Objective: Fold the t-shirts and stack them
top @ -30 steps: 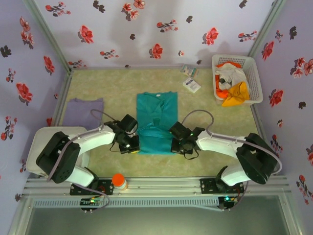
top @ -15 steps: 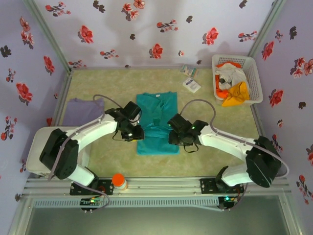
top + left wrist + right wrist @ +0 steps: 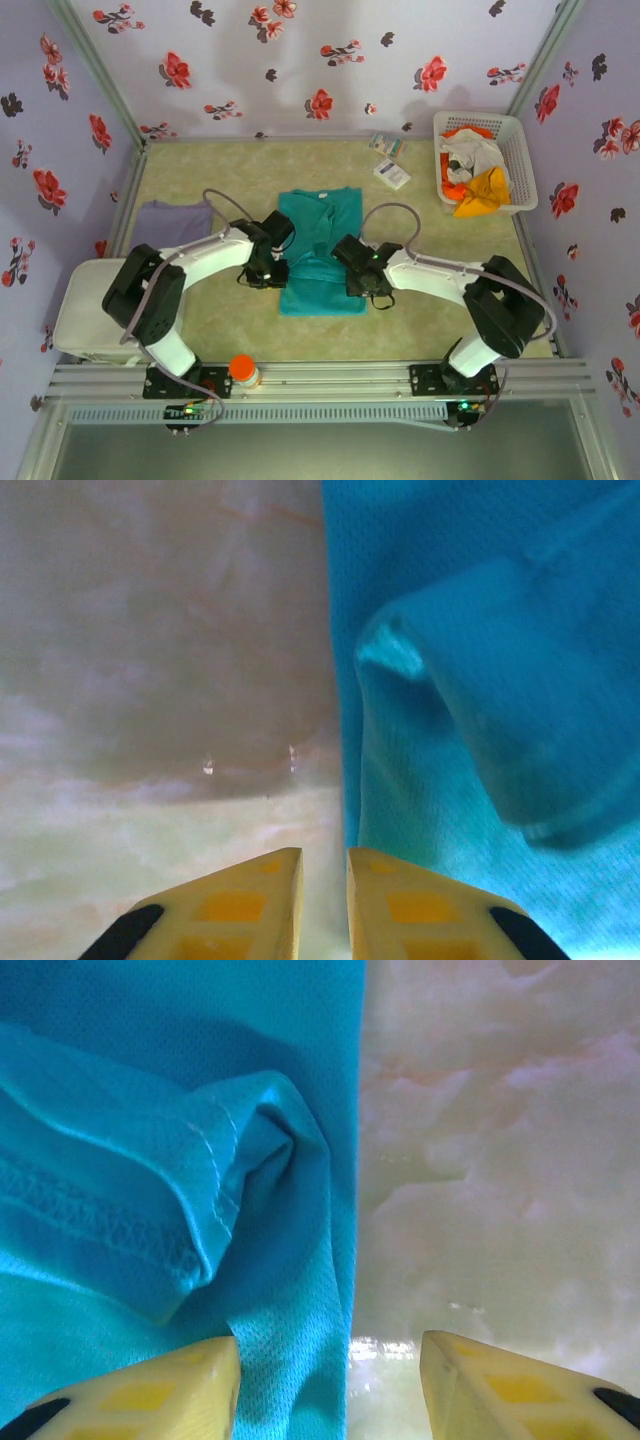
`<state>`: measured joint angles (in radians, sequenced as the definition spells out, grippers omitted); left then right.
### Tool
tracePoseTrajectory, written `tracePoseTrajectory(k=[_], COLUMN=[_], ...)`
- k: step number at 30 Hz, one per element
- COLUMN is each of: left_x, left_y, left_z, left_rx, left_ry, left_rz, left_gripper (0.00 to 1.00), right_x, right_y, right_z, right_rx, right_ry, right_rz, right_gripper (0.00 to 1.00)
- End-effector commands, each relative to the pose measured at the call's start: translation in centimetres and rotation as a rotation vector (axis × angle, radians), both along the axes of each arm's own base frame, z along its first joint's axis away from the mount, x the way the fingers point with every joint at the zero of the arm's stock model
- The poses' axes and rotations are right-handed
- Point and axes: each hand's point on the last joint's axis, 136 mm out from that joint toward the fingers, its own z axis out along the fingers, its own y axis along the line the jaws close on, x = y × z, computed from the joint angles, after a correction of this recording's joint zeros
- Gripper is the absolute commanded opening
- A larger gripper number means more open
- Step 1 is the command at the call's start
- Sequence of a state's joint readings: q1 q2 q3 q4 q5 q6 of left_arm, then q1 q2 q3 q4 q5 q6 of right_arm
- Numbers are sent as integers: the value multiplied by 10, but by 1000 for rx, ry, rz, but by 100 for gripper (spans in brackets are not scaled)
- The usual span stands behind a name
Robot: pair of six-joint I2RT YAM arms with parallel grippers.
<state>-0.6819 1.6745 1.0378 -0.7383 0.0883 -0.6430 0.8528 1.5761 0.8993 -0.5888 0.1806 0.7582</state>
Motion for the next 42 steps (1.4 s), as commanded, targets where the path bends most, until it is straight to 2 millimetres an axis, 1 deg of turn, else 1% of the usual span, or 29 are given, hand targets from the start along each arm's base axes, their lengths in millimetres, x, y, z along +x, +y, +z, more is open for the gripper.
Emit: tracePoseTrajectory(k=[1, 5, 6, 10, 14, 17, 20, 22, 25, 28, 30, 32, 35, 38, 42], left_x=[21, 36, 41, 60, 92, 112, 122, 121, 113, 96, 81, 64, 36, 9, -20], left_y=[-5, -15, -18, -22, -15, -9, 0, 7, 18, 24, 25, 23, 21, 22, 16], left_z=[1, 10, 12, 12, 14, 20, 27, 28, 31, 35, 36, 38, 43, 46, 44], left_rx=[16, -1, -7, -3, -12, -2, 34, 38, 38, -2, -59, -116, -192, -276, -373], left_ry=[-45, -72, -81, -84, -116, -120, -139, -135, -126, -118, -91, -63, -25, -13, 9], left_rz=[-10, -13, -13, -18, 23, 36, 38, 45, 48, 44, 53, 58, 59, 98, 135], left_gripper=[19, 21, 21, 23, 24, 24, 24, 24, 26, 31, 34, 39, 40, 42, 45], right_x=[21, 34, 40, 68, 97, 113, 121, 121, 113, 94, 80, 61, 32, 6, -16], right_y=[10, 13, 13, 5, -6, -7, -9, -12, -17, -18, -18, -16, -9, -15, -27], right_z=[8, 14, 16, 17, 26, 30, 39, 45, 50, 45, 43, 39, 30, 21, 11], right_rx=[7, 28, 39, 96, 121, 149, 154, 153, 159, 191, 225, 289, 394, 426, 421], right_ry=[-55, -75, -79, -87, -122, -125, -141, -159, -154, -98, -59, -6, 82, 119, 134], right_rz=[7, -1, -10, -75, -111, -115, -116, -118, -126, -135, -144, -162, -188, -213, -242], right_gripper=[51, 52, 52, 53, 54, 53, 53, 54, 56, 59, 60, 61, 61, 60, 59])
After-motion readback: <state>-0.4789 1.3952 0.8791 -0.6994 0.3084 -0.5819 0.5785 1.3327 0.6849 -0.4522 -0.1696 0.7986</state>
